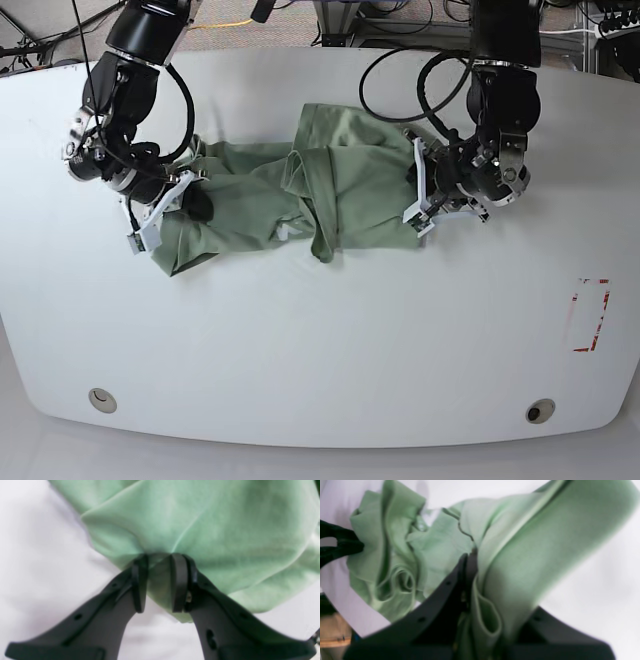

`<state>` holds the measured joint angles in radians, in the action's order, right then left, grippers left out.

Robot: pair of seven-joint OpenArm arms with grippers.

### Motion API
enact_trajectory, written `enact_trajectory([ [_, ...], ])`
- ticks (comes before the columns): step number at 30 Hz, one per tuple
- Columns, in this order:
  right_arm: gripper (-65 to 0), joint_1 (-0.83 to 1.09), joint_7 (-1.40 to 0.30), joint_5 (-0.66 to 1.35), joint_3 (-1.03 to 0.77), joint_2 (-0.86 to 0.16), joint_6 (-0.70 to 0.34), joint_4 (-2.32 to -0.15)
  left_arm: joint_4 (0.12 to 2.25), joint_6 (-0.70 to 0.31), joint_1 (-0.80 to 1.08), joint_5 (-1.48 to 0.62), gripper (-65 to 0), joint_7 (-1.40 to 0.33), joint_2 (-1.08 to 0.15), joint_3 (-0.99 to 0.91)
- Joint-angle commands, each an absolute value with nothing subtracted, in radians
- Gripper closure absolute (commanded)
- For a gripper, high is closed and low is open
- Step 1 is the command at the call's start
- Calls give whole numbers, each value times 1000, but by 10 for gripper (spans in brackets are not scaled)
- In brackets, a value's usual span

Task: Fold the T-shirt properly
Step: 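Grasp both ends of the green strip with both grippers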

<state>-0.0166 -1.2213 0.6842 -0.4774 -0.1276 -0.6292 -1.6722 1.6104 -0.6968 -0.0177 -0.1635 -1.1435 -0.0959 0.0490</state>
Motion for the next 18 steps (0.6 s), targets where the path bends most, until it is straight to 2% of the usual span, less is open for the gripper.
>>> enact_trajectory([
  [1,0,-31,-1253,707,-481,-142,-599,-1755,1560,-698,-38,-159,-139,-1152,-64,50],
  [5,0,-30,-1296,708,-467,-134,-593,-1854,1501,-698,-54,-157,-139,-1115,-30,50],
  [10,0,-22,-1296,728,-349,-119,-598,-1942,1408,-698,-65,-157,-139,-1055,16,56],
  [18,0,-33,-1282,766,-245,-42,-598,-1939,1354,-698,-101,-159,-139,-1052,50,54],
])
